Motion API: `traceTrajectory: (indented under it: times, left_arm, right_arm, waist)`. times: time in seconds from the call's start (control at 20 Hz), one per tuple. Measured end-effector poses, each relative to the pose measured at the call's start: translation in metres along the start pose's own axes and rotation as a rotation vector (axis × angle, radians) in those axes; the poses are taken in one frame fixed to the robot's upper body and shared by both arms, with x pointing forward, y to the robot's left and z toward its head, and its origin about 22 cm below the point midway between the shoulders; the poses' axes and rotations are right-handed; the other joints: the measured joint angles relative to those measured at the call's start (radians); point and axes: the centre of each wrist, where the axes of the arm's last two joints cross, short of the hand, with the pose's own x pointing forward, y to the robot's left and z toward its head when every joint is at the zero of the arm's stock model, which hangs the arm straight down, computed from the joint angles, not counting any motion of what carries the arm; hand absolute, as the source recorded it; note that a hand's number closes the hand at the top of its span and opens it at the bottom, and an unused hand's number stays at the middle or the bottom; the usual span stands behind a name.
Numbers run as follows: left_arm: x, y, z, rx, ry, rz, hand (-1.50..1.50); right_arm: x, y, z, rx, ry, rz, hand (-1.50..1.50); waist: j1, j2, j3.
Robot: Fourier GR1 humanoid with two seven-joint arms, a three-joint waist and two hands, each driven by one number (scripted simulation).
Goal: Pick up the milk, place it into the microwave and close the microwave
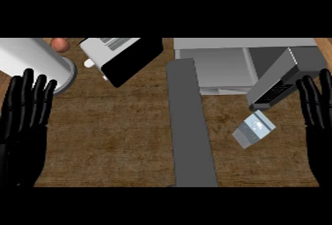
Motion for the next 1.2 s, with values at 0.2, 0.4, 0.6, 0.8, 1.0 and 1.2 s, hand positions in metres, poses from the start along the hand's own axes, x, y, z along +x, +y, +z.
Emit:
traceTrajectory:
  times: [0.2,0.4,0.6,0.8,1.0,1.2]
  left_arm:
    - [-0.006,0.008,-0.002,-0.025,0.028,-0.033,-1.5]
    - [-0.009,0.011,0.003,-0.027,0.069,0.049,-1.5]
    - [-0.003,0.024,0.018,-0.021,0.105,0.139,-1.5]
    - [0.01,0.035,0.038,-0.02,0.125,0.176,-1.5]
    - [0.026,0.045,0.054,-0.022,0.132,0.192,-1.5]
    - [0.039,0.05,0.069,-0.018,0.134,0.192,-1.5]
  right_arm:
    - [0.003,-0.01,-0.005,0.069,0.03,-0.005,-1.5]
    - [0.012,-0.017,-0.009,0.216,0.074,-0.058,-1.5]
    - [0.02,-0.028,-0.015,0.285,0.106,-0.111,-1.5]
    - [0.029,-0.032,-0.014,0.291,0.128,-0.118,-1.5]
    - [0.024,-0.036,-0.012,0.269,0.164,-0.09,-1.5]
    - [0.013,-0.045,-0.007,0.265,0.188,-0.05,-1.5]
  waist:
    - [0.005,-0.019,-0.018]
    - [0.011,-0.027,-0.026]
    - [0.014,-0.03,-0.028]
    - [0.014,-0.031,-0.029]
    - [0.015,-0.032,-0.029]
    - [0.015,-0.032,-0.029]
